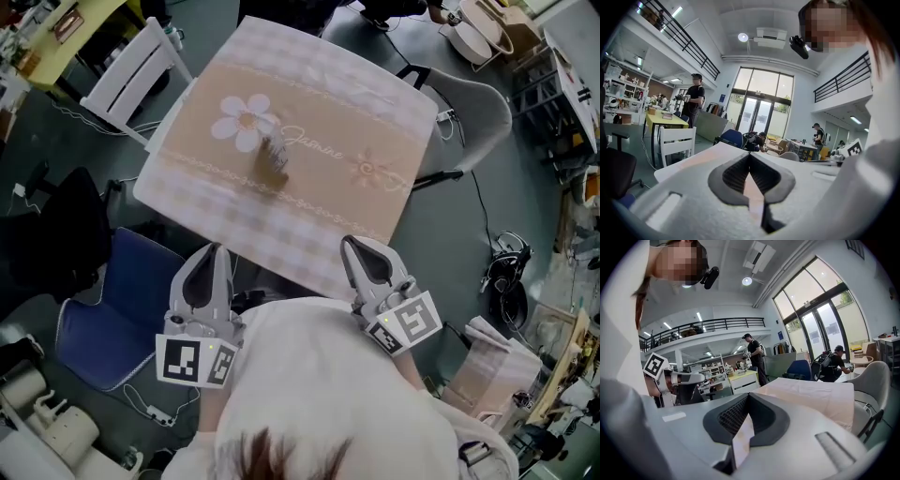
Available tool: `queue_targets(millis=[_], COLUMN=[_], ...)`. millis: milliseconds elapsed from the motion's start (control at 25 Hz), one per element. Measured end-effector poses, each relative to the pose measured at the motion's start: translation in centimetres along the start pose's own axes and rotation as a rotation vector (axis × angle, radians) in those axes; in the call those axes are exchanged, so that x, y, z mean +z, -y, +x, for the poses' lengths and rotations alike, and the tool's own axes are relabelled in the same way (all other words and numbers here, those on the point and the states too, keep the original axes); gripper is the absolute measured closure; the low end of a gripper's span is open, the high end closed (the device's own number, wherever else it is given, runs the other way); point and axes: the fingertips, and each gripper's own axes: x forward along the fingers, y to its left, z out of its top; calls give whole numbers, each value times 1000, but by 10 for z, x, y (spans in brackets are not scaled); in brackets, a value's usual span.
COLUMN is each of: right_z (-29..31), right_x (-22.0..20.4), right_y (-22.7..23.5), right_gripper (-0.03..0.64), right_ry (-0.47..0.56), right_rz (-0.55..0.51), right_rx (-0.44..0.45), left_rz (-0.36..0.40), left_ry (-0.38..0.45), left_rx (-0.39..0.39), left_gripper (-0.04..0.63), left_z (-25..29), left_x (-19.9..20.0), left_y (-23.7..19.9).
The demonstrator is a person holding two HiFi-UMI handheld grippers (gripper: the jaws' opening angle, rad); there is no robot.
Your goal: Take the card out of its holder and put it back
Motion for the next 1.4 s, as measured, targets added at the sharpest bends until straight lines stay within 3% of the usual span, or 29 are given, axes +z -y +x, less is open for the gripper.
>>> queue_targets(millis=[480,1000,1160,1400], right_z=[24,31,34,44], right_x=[9,15,16,15], right_y=[0,2,2,-3], right_gripper=[618,617,565,554], right_ry=[-9,2,6,7], right_rz=[33,34,34,41], right_rx=[-73,-101,-105,-87], left_rz=[0,-1,-6,10], left_ry=[-14,-32,-35,-36], left_rx=[-19,-76,-85,-87], left_gripper=[595,595,595,595], left_z=[13,31,33,27], left_x=[19,22,22,20], left_y=[-33,-35,-35,-35])
